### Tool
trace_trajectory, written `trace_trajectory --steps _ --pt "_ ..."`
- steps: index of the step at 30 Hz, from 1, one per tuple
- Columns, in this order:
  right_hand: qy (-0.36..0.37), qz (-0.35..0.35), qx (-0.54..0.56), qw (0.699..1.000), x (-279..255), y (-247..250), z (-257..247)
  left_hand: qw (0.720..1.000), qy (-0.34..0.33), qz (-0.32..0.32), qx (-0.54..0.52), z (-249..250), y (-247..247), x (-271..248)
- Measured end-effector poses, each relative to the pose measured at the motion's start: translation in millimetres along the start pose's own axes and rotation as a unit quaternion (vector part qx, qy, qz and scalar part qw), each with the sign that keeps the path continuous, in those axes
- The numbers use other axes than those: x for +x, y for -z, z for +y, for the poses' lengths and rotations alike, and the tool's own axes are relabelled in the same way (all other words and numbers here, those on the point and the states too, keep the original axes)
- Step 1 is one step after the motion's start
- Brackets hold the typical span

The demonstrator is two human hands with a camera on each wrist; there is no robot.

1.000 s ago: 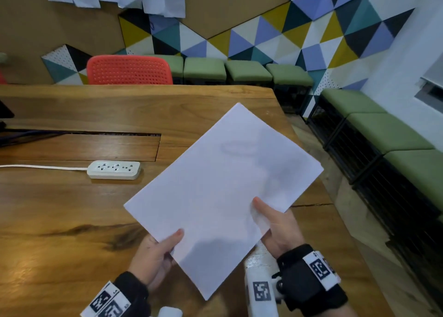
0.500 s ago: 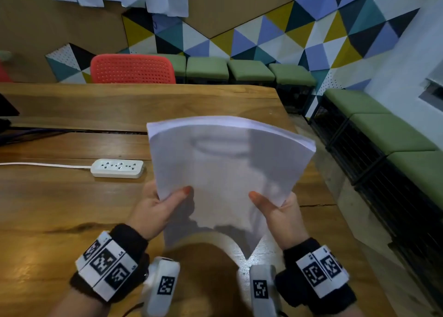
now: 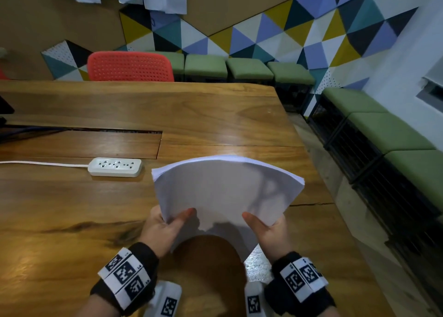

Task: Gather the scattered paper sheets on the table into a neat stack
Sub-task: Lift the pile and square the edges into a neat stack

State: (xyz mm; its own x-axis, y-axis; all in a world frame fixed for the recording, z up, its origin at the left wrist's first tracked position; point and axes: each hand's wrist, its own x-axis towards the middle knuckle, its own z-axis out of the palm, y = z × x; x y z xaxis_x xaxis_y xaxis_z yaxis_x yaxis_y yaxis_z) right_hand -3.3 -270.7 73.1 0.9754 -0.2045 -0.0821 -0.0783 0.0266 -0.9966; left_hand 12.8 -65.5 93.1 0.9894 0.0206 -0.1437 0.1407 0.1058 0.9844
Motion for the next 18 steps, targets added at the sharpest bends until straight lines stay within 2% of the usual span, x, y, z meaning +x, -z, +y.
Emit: trace_trajectory --steps 2,5,9,11,14,18 --pt "-0.002 -0.002 -0.023 1.0 -2 -1 1 0.999 -0.003 -0.004 0.034 -2 1 -1" --pt "0.013 -0.005 0.003 1.0 -8 -1 -15 0.999 -0.031 0.0 0.042 11 4 -5" --pt "0.129 0.039 0.007 0.991 -11 2 -59 0.984 -0.175 0.024 -0.018 47 0 -8" --pt "0.176 0.069 -0.003 0.982 -10 -3 -79 0.971 -0.231 0.068 -0.017 64 -6 -9" --pt "0.196 0.122 0.01 0.973 -1 -8 -87 0.96 -0.251 0.123 0.008 72 -11 -6" --pt "0.172 0.13 0.023 0.976 -2 -12 -87 0.958 -0.252 0.128 0.052 67 -12 -3"
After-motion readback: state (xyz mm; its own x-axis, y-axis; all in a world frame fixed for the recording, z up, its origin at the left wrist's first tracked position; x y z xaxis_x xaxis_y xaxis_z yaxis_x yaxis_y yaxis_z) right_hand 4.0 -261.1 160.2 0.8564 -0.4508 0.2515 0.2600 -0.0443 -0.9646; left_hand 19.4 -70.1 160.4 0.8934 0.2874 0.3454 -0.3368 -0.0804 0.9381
